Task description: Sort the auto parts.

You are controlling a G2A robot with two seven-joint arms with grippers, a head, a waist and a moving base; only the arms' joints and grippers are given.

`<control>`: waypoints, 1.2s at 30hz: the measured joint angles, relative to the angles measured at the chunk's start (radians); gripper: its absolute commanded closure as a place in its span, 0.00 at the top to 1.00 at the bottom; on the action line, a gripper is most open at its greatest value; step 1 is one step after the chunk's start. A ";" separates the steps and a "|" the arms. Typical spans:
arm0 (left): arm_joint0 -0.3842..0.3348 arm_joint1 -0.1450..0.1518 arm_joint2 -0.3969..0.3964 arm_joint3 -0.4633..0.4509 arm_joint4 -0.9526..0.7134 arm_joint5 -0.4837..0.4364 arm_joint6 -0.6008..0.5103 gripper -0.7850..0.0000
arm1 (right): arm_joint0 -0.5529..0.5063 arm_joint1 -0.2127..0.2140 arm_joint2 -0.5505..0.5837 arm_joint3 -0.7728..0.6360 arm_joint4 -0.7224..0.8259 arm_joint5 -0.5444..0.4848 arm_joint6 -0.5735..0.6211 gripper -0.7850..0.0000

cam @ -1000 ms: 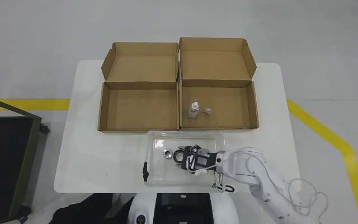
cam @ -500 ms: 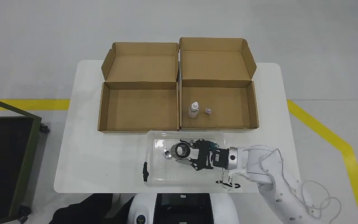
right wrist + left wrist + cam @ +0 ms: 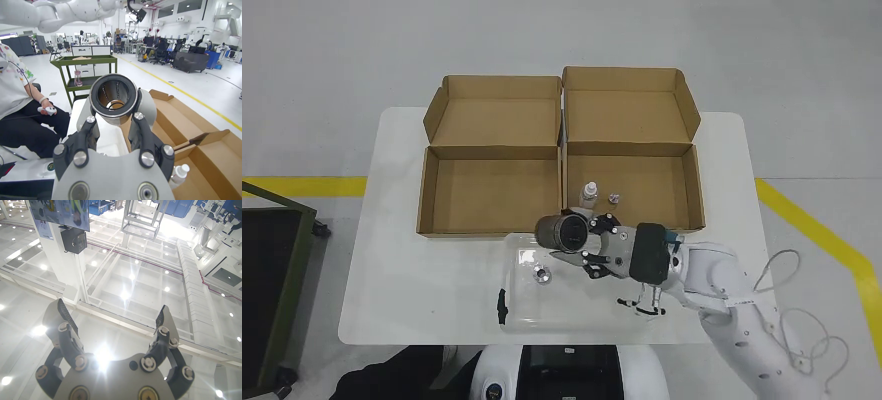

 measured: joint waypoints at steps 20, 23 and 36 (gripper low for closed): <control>0.000 0.000 0.000 0.000 0.000 0.000 0.000 1.00 | 0.016 -0.026 -0.004 -0.018 0.055 0.054 -0.206 0.00; 0.000 0.000 0.000 0.000 0.000 0.000 0.000 1.00 | 0.019 -0.028 -0.006 -0.022 0.049 0.050 -0.207 0.00; 0.000 0.000 0.000 0.000 0.000 0.000 0.000 1.00 | 0.032 -0.038 -0.047 -0.025 -0.032 0.081 -0.103 0.00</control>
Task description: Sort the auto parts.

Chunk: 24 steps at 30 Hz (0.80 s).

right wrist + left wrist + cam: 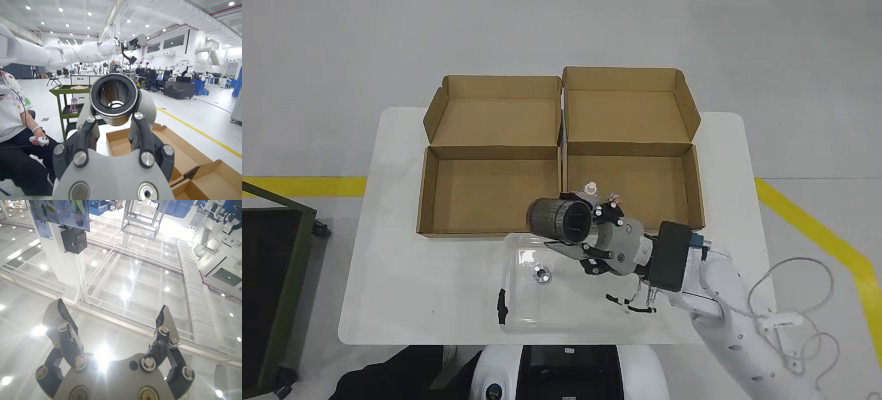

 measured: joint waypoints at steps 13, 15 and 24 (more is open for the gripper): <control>0.000 0.000 0.000 0.000 0.000 0.000 0.000 1.00 | 0.145 -0.034 -0.108 0.164 -0.034 0.119 0.292 0.00; 0.000 0.000 0.000 0.000 0.000 0.000 0.000 1.00 | 0.156 -0.041 -0.124 0.185 -0.029 0.145 0.333 0.00; 0.000 0.000 0.000 0.000 0.000 0.000 0.000 1.00 | 0.232 -0.075 -0.208 0.291 -0.023 0.218 0.452 0.00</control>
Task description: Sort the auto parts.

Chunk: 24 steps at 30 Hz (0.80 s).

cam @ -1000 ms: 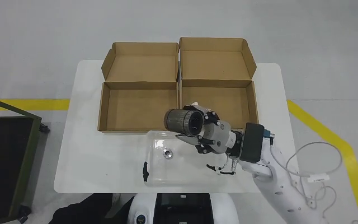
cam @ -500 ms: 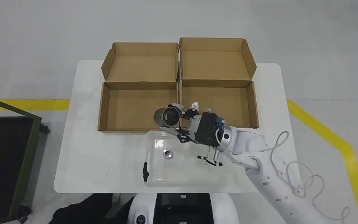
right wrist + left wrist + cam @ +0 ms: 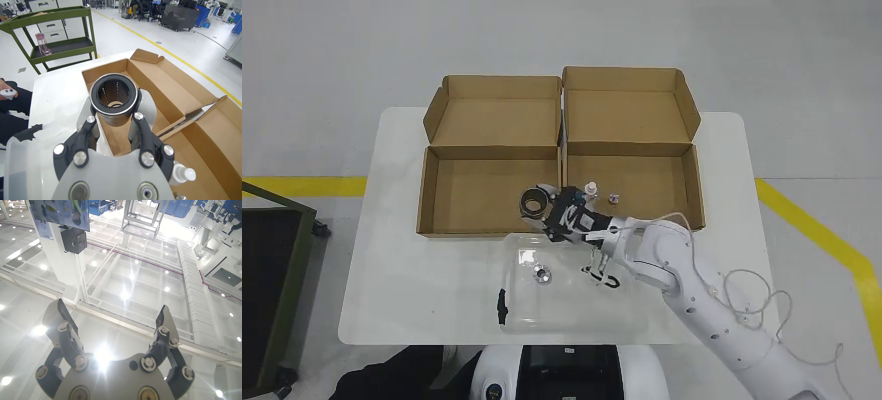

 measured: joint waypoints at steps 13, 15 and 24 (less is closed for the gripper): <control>0.000 0.000 0.000 0.000 0.000 0.000 0.000 1.00 | 0.117 -0.049 -0.090 0.131 -0.033 0.046 0.147 0.00; 0.000 0.000 0.000 0.000 0.000 0.000 0.000 1.00 | 0.133 -0.057 -0.106 0.151 -0.041 0.050 0.169 0.00; 0.000 0.000 0.000 0.000 0.000 0.000 0.000 1.00 | 0.180 -0.089 -0.137 0.242 0.006 0.040 0.198 0.08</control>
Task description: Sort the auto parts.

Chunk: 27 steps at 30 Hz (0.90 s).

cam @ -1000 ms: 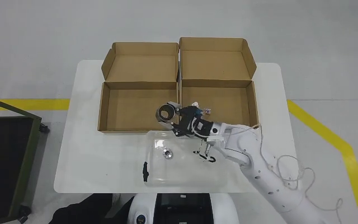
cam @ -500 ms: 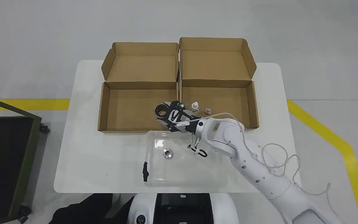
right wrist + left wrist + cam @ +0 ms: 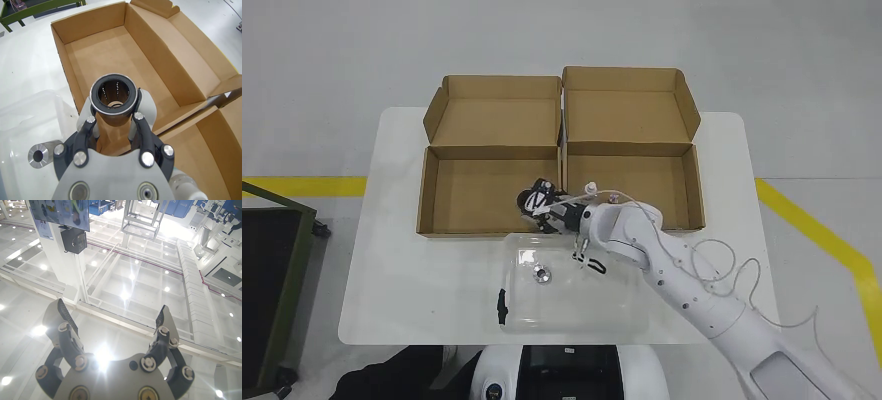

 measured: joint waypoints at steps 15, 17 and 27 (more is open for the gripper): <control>0.000 0.000 0.000 0.000 0.000 0.000 0.000 1.00 | 0.082 -0.052 -0.038 0.148 0.034 -0.025 0.002 0.41; 0.000 0.000 0.000 0.000 0.000 0.000 0.000 1.00 | 0.084 -0.055 -0.039 0.155 0.034 -0.028 0.006 0.42; 0.000 0.000 0.000 0.000 0.000 0.000 0.000 1.00 | 0.075 -0.063 -0.026 0.157 0.027 -0.042 0.021 0.95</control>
